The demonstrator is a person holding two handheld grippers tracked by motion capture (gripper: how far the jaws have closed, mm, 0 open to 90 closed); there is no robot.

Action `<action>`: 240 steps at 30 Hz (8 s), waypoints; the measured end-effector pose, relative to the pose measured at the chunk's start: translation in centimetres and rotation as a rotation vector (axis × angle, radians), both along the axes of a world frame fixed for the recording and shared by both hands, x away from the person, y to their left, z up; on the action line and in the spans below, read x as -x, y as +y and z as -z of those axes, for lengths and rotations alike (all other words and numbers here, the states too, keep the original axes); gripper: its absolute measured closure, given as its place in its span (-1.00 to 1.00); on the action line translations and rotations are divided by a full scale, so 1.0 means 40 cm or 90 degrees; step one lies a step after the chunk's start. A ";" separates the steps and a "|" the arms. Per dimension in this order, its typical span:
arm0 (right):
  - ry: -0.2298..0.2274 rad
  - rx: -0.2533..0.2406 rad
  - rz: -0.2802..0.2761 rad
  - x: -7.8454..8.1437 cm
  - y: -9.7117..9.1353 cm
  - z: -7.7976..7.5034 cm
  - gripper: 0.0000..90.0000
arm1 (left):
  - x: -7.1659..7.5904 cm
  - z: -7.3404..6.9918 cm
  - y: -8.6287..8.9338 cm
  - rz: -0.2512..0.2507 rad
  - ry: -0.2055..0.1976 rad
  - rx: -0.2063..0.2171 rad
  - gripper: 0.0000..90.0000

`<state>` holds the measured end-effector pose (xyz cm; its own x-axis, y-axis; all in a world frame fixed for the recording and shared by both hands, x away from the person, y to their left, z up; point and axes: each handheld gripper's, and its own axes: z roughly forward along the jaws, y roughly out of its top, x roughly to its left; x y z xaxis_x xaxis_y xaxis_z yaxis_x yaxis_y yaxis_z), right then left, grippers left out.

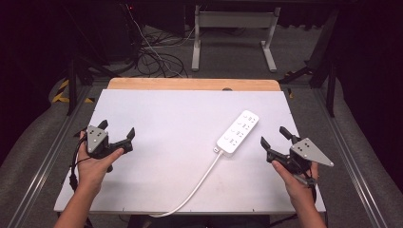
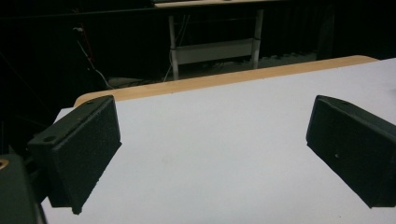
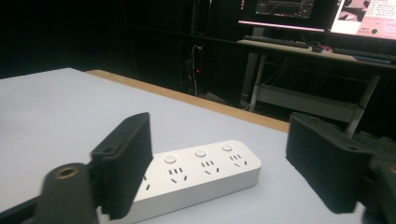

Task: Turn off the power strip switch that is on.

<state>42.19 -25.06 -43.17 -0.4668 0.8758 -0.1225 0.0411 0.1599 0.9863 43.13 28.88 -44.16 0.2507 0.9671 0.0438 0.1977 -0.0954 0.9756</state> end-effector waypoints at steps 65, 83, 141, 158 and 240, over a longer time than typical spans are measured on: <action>0.216 0.129 -0.079 -0.117 0.164 -0.076 1.00 | -0.002 0.009 0.000 0.008 0.011 -0.011 -0.91; 0.266 0.184 -0.091 -0.173 0.233 -0.025 1.00 | -0.001 0.009 -0.003 0.012 0.013 -0.010 -0.91; 0.339 0.195 -0.081 -0.243 0.288 0.073 1.00 | 0.000 0.014 -0.005 0.027 0.024 -0.018 -0.91; 0.347 0.198 -0.067 -0.242 0.295 0.071 1.00 | 0.001 0.014 -0.006 0.029 0.025 -0.018 -0.90; 0.313 0.260 -0.022 -0.226 0.332 0.074 1.00 | 0.002 0.015 0.004 0.027 0.028 -0.014 -0.89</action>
<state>51.21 -11.76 -46.13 -0.5802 0.7877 -0.2071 0.4621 0.5277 0.7127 43.06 29.03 -44.77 0.2931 0.9546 0.0529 0.2356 -0.1257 0.9637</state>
